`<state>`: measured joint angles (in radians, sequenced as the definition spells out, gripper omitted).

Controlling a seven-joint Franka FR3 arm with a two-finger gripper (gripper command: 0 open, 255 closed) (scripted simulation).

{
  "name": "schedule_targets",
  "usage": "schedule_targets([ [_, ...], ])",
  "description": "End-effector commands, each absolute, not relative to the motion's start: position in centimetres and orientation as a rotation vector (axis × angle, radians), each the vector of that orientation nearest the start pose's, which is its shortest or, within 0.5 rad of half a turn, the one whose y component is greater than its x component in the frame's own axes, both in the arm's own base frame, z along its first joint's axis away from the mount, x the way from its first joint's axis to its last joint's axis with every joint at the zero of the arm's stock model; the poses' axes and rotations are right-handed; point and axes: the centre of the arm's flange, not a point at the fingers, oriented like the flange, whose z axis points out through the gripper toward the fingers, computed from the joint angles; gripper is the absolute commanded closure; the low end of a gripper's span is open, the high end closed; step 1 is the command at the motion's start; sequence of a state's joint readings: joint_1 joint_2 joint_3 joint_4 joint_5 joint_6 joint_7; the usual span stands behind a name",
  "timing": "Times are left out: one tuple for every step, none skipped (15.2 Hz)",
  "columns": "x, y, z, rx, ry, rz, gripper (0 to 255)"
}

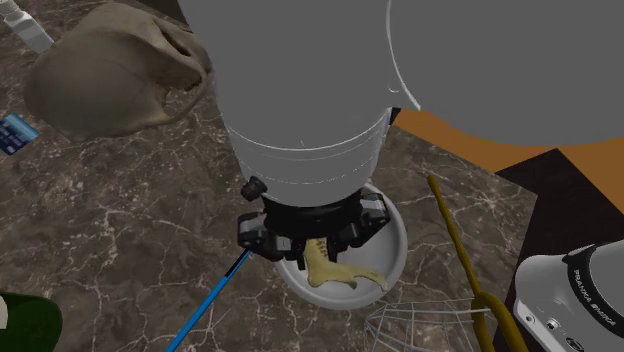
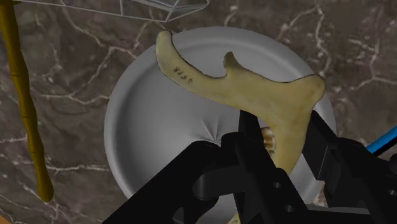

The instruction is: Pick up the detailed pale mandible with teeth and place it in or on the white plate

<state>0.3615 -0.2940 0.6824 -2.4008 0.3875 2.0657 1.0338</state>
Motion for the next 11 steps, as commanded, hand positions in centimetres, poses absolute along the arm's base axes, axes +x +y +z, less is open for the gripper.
schedule_targets([
  [20.8,40.1,38.4,-3.106,0.345,0.265,255],
  [20.8,40.1,37.9,-3.106,0.345,0.265,255],
  [20.8,40.1,37.4,-3.106,0.345,0.265,255],
  [20.8,40.1,36.8,-3.106,0.345,0.265,255],
  [20.8,40.1,36.3,-3.106,0.345,0.265,255],
  [20.8,40.1,35.9,-3.106,0.345,0.265,255],
  [20.8,40.1,35.9,-3.106,0.345,0.265,255],
  [20.8,40.1,35.9,-3.106,0.345,0.265,255],
  [20.8,40.1,35.9,-3.106,0.345,0.265,255],
  [20.8,40.1,35.9,-3.106,0.345,0.265,255],
  [20.8,40.1,35.9,-3.106,0.345,0.265,255],
])
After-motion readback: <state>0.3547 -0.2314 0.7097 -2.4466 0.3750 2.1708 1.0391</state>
